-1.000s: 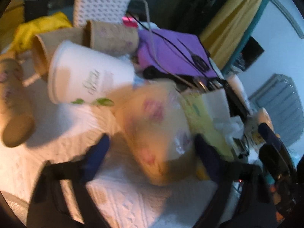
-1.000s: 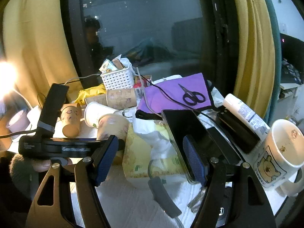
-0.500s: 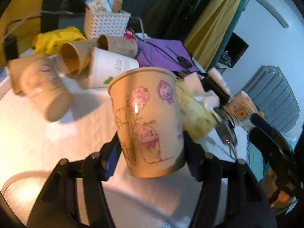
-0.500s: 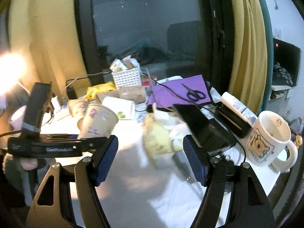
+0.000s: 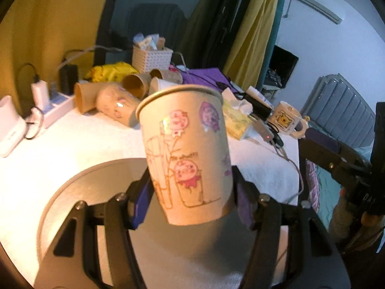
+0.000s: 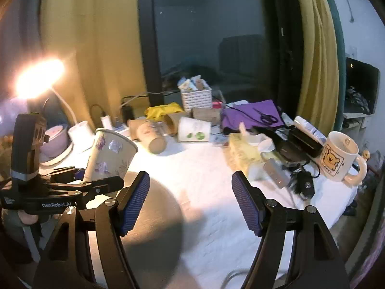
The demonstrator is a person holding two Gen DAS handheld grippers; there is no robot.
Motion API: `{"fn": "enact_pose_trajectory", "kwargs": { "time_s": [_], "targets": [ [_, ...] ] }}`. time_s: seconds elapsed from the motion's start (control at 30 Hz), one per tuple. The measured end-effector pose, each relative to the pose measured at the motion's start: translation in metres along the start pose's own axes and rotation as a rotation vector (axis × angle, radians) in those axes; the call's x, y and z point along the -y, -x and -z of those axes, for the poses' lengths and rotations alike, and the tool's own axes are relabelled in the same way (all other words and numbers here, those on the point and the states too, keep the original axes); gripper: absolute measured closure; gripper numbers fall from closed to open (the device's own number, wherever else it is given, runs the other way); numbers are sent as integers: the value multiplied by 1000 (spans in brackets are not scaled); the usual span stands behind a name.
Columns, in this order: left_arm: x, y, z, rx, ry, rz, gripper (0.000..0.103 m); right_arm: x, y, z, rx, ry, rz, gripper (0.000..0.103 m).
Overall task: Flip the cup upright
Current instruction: 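Lift the paper cup with the left tool while the right tool approaches its rim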
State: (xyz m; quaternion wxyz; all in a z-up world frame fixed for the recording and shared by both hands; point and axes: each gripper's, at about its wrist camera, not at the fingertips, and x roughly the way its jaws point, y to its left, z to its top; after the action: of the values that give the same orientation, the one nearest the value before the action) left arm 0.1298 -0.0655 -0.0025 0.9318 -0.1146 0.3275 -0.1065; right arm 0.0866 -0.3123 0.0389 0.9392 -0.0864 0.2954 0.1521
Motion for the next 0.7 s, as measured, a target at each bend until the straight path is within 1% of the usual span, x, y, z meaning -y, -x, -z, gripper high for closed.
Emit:
{"fn": "enact_pose_trajectory", "kwargs": {
  "time_s": [0.1,0.17,0.27,0.33,0.37,0.4,0.43,0.47,0.53,0.6,0.67,0.7],
  "targets": [
    [-4,20,11,49,-14,-33,41,-21,12,3,7,30,-5,29],
    [-4,36,20,95,-55,-67,41,-32,21,3,19,47,-16,29],
    [1,58,36,164,-120,-72,41,-49,33,4,30,66,-48,29],
    [4,68,48,210,-162,-91,41,-58,37,3,30,59,-97,29],
    [4,69,53,212,-165,-88,41,-64,39,2,27,47,-145,29],
    [2,70,58,211,-160,-71,41,-69,42,1,24,45,-170,29],
    [2,70,63,220,-164,-57,41,-74,42,1,22,51,-185,29],
    [4,69,69,233,-184,-58,41,-83,44,1,23,67,-201,29],
    [9,67,74,231,-218,-60,41,-92,46,0,17,68,-238,29],
    [15,71,78,262,-247,-55,41,-97,45,0,8,55,-271,27],
    [21,76,81,300,-273,-64,41,-98,42,1,-5,36,-285,26],
    [22,78,82,314,-279,-69,41,-97,38,2,-19,17,-306,26]
  ]
}}
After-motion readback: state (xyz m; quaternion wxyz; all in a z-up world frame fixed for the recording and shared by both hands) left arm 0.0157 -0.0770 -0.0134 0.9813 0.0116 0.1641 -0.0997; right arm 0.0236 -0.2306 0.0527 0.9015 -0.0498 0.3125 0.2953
